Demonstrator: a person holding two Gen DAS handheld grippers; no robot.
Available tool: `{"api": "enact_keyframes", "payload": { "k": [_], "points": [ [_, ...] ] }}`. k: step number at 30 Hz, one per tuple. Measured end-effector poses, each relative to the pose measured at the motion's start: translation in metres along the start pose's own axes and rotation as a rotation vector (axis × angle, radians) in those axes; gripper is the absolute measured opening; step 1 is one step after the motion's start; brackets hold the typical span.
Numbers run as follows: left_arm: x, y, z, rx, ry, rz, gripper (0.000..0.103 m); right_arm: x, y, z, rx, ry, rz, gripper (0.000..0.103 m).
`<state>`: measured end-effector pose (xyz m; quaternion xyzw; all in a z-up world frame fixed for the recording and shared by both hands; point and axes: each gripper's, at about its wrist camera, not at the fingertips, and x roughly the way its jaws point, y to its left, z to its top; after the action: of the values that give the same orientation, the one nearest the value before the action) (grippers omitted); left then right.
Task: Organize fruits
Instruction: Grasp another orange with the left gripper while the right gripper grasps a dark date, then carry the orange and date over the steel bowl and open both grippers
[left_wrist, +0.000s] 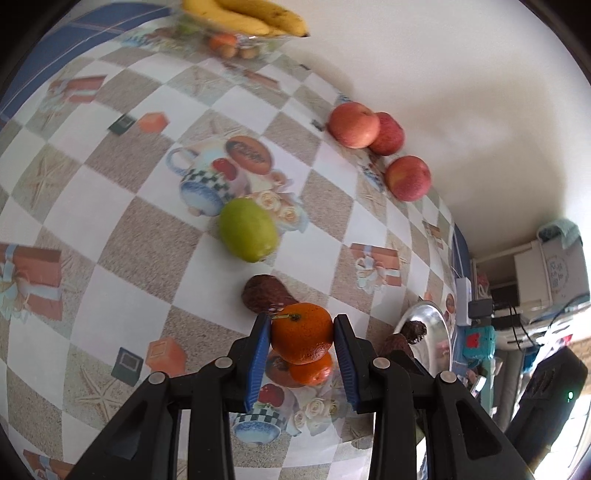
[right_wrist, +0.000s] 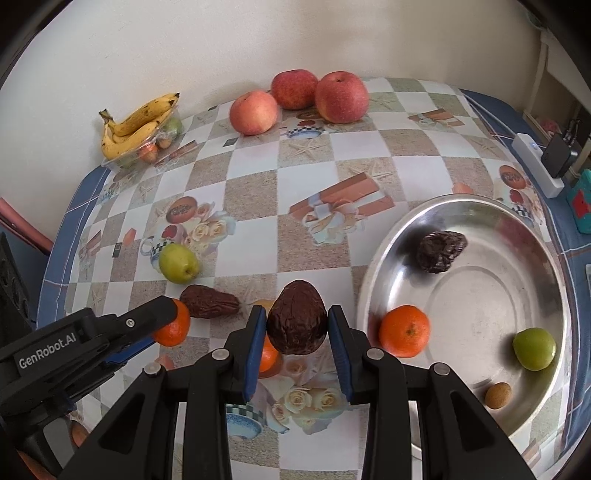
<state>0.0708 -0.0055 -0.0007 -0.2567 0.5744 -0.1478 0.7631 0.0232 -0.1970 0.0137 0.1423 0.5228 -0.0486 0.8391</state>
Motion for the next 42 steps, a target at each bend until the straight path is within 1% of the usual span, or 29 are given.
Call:
{"api": "enact_keyframes", "payload": {
  "k": [4, 11, 13, 17, 20, 23, 26, 28, 30, 32, 34, 36, 37, 39, 40, 42],
  "points": [
    [0.003, -0.021, -0.010, 0.080, 0.000, -0.012, 0.037, -0.007, -0.017, 0.002, 0.044, -0.008, -0.014, 0.036],
    [0.022, -0.077, -0.046, 0.304, 0.033, -0.020, 0.037, -0.025, -0.070, 0.002, 0.164, -0.030, -0.127, 0.036],
    [0.028, -0.091, -0.057, 0.350, 0.046, -0.030, 0.037, -0.029, -0.088, 0.000, 0.209, -0.030, -0.150, 0.036],
    [0.042, -0.119, -0.082, 0.438, 0.078, -0.062, 0.037, -0.038, -0.121, -0.004, 0.298, -0.033, -0.164, 0.036],
    [0.051, -0.135, -0.099, 0.513, 0.098, -0.058, 0.037, -0.046, -0.137, -0.007, 0.334, -0.045, -0.171, 0.036],
    [0.057, -0.141, -0.107, 0.550, 0.112, -0.051, 0.038, -0.052, -0.148, -0.010, 0.357, -0.052, -0.172, 0.036],
    [0.062, -0.141, -0.108, 0.557, 0.129, -0.036, 0.040, -0.052, -0.152, -0.011, 0.365, -0.046, -0.175, 0.036],
    [0.064, -0.138, -0.107, 0.546, 0.135, -0.029, 0.043, -0.050, -0.152, -0.012, 0.368, -0.037, -0.170, 0.036],
    [0.064, -0.135, -0.106, 0.531, 0.139, -0.032, 0.054, -0.048, -0.151, -0.012, 0.365, -0.028, -0.163, 0.036],
    [0.062, -0.133, -0.105, 0.525, 0.134, -0.029, 0.056, -0.046, -0.149, -0.012, 0.363, -0.024, -0.161, 0.037],
    [0.062, -0.131, -0.104, 0.519, 0.129, -0.019, 0.061, -0.046, -0.148, -0.012, 0.362, -0.021, -0.163, 0.037],
    [0.062, -0.128, -0.101, 0.505, 0.128, -0.008, 0.068, -0.044, -0.147, -0.012, 0.359, -0.015, -0.161, 0.037],
    [0.063, -0.125, -0.099, 0.493, 0.129, 0.002, 0.070, -0.044, -0.146, -0.012, 0.358, -0.013, -0.160, 0.037],
    [0.063, -0.122, -0.097, 0.478, 0.130, 0.018, 0.079, -0.043, -0.145, -0.012, 0.355, -0.008, -0.158, 0.037],
    [0.064, -0.119, -0.095, 0.467, 0.129, 0.027, 0.081, -0.042, -0.144, -0.012, 0.354, -0.006, -0.158, 0.037],
    [0.063, -0.113, -0.090, 0.435, 0.129, 0.054, 0.090, -0.041, -0.142, -0.011, 0.351, -0.002, -0.157, 0.037]
  ]
}}
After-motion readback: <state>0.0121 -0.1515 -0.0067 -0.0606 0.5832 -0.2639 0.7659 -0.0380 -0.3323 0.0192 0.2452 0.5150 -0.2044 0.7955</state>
